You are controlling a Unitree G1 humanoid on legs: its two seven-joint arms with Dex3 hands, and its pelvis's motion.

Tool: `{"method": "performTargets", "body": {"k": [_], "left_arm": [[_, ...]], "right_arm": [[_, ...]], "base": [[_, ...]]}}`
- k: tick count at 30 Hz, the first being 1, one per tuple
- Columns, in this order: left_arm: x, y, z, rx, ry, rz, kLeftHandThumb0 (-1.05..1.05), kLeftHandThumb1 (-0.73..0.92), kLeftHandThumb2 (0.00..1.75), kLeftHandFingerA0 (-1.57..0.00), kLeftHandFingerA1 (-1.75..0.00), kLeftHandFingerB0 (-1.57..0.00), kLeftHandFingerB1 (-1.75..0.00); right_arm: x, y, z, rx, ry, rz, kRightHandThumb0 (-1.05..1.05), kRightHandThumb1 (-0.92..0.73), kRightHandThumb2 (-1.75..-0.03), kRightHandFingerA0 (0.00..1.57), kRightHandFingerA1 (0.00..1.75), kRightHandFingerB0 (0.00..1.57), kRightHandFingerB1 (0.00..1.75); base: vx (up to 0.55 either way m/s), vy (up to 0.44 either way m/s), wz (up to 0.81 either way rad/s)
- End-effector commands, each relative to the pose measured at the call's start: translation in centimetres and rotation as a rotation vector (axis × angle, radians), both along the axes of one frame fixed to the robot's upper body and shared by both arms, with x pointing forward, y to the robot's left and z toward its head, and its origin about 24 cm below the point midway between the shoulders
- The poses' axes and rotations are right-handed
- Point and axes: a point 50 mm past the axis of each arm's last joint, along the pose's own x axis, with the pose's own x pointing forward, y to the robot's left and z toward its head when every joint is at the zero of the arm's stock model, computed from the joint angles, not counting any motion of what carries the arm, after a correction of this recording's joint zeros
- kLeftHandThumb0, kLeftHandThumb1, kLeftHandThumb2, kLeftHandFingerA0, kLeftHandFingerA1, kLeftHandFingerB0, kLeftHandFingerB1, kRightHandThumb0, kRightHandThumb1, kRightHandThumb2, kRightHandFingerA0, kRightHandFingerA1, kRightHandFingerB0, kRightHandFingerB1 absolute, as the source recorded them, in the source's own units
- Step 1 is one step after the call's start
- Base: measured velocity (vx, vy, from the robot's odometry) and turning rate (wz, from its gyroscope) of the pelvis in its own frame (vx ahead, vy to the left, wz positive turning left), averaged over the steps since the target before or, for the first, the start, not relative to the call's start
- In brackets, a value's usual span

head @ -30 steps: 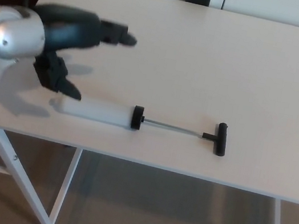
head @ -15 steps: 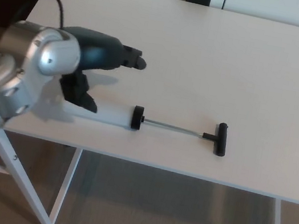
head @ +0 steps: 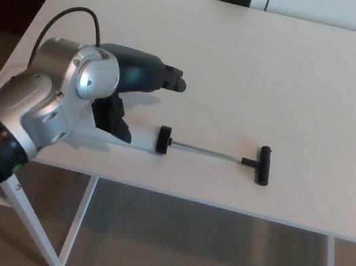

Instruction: The robot walks towards a desk on which an air pump is kept in the middle. It lifts it up and holds it with its left hand and uses its right hand to compress it by pushing its handle inwards.

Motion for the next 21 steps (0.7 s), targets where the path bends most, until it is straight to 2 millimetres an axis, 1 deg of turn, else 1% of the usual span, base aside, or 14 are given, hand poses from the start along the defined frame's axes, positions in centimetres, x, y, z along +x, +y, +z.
{"method": "performTargets", "body": {"k": [1, 2, 7, 8, 9, 11, 12, 21], "left_arm": [[-0.1, 0.9, -1.4, 0.018, 0.032, 0.052, -0.14, 0.43, 0.55, -0.16, -0.33, -0.12, -0.21], [-0.1, 1.0, -1.4, 0.003, 0.037, 0.061, -0.1, 0.45, 0.54, -0.1, -0.32, -0.1, -0.24], [0.0, 1.4, -1.3, -0.012, 0.044, 0.073, -0.12, 0.44, 0.55, -0.09, -0.28, -0.1, -0.24], [0.0, 1.4, -1.4, -0.009, 0.043, 0.072, -0.1, 0.46, 0.9, 0.0, -0.49, 0.0, -0.48], [-0.1, 1.5, -1.6, 0.009, 0.044, 0.07, -0.17, 0.45, 0.55, -0.1, -0.28, -0.09, -0.23], [-0.2, 1.5, -1.8, 0.021, 0.046, 0.068, -0.17, 0.45, 0.55, -0.1, -0.28, -0.09, -0.23], [-0.2, 1.5, -2.2, 0.033, 0.048, 0.067, -0.13, 0.43, 0.89, 0.0, -0.49, 0.0, -0.48], [-0.5, 1.4, -3.5, 0.042, 0.076, 0.071, -0.14, 0.45, 0.9, -0.02, -0.5, 0.0, -0.48]], "right_arm": [[0.4, -0.4, 0.4, -0.006, -0.018, -0.017, -0.61, -0.57, -0.93, 0.34, 0.54, 0.22, 0.46], [0.5, -0.5, 0.5, -0.006, -0.021, -0.019, -0.61, -0.57, -0.92, 0.33, 0.54, 0.23, 0.46], [0.9, -0.5, 0.6, -0.007, -0.021, -0.029, -0.59, -0.57, -0.94, 0.34, 0.55, 0.22, 0.46], [0.9, -0.5, 0.6, -0.009, -0.017, -0.03, -0.62, -0.58, -0.93, 0.33, 0.53, 0.23, 0.46], [0.8, -0.5, 0.6, -0.011, -0.015, -0.028, -0.62, -0.57, -0.93, 0.34, 0.54, 0.24, 0.46], [0.8, -0.5, 0.5, -0.011, -0.015, -0.026, -0.62, -0.57, -0.93, 0.34, 0.54, 0.24, 0.46], [0.7, -0.4, 0.5, -0.01, -0.016, -0.026, -0.63, -0.57, -0.93, 0.34, 0.54, 0.24, 0.46], [0.6, -0.5, 0.5, -0.006, -0.017, -0.034, -0.62, -0.58, -0.93, 0.34, 0.54, 0.24, 0.46]], "base": [[0.0, 0.0, 0.0], [0.0, 0.0, 0.0], [0.0, 0.0, 0.0], [0.0, 0.0, 0.0], [0.0, 0.0, 0.0], [0.0, 0.0, 0.0], [0.0, 0.0, 0.0], [0.0, 0.0, 0.0]]}}
